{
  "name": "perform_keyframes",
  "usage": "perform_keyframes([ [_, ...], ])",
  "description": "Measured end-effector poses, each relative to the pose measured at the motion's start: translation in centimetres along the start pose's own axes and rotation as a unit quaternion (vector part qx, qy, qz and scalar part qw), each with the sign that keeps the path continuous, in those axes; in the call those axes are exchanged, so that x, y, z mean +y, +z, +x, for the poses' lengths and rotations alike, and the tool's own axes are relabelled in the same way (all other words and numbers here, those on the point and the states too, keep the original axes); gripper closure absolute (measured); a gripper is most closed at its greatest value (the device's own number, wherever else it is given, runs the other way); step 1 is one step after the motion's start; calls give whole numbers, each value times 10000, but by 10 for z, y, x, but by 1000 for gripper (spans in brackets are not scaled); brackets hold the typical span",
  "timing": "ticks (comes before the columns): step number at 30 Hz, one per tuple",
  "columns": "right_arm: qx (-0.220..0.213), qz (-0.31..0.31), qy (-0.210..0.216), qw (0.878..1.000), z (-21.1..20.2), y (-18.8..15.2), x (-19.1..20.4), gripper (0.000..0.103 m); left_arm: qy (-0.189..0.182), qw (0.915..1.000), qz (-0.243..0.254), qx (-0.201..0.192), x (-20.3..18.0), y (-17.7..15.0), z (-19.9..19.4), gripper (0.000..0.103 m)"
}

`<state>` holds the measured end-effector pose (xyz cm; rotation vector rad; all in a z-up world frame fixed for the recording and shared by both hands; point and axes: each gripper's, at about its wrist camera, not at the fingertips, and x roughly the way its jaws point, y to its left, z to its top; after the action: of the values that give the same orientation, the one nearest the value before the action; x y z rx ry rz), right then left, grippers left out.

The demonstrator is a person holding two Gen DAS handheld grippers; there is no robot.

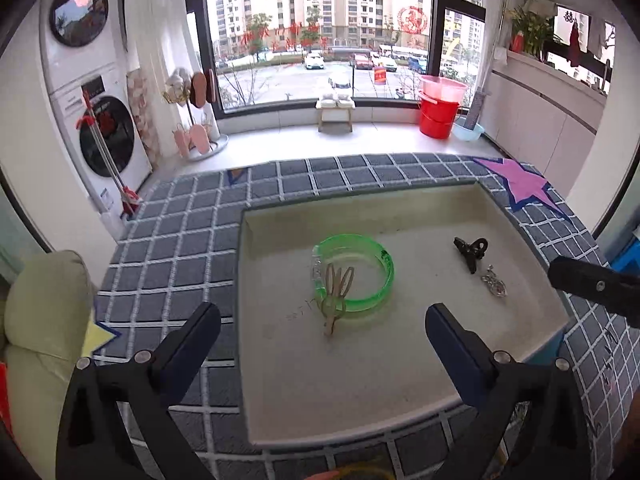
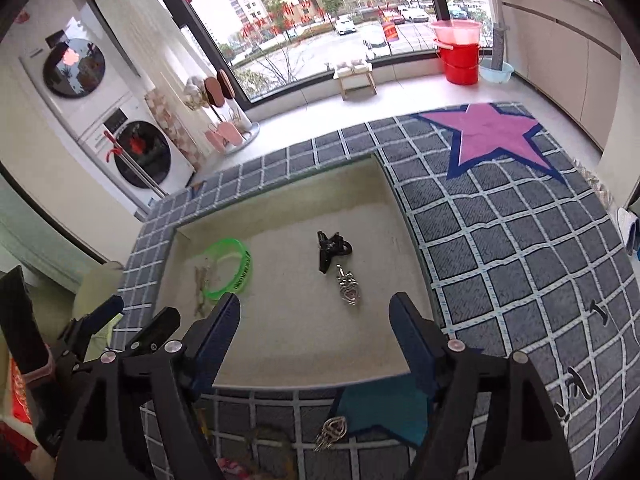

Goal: Organize jewelry
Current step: 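Lift both open tools out of the tray back over the jewelry, then grasp the silver heart pendant with the right tool while the left grasps the yellow bow hair tie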

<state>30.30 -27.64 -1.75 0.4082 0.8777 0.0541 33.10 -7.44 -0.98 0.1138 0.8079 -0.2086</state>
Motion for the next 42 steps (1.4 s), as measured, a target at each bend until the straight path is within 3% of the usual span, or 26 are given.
perform_keyframes([
  [6, -603, -156, 52, 9980, -43, -13, 15, 11, 41, 9999, -89, -141, 13, -11, -37, 0],
  [10, -662, -175, 229, 9974, -65, -26, 21, 11, -239, 9996, -143, -13, 21, -30, -57, 0],
  [12, -649, -158, 297, 9973, -74, -34, 21, 11, -205, 9996, -170, -89, 22, -41, -68, 0],
  [20, -162, -130, 214, 9996, -90, -83, 16, 11, -497, 9982, -304, 126, 31, -96, -95, 0],
  [30, 673, 26, -344, 9971, -75, -154, -7, 11, -450, 9972, -164, 577, 27, -151, -91, 0],
  [36, 886, 128, -635, 9940, -73, -179, -19, 11, -467, 9951, -233, 845, 22, -161, -83, 0],
  [42, 924, 140, -775, 9926, -71, -178, -21, 11, -327, 9957, -227, 837, 21, -155, -77, 0],
])
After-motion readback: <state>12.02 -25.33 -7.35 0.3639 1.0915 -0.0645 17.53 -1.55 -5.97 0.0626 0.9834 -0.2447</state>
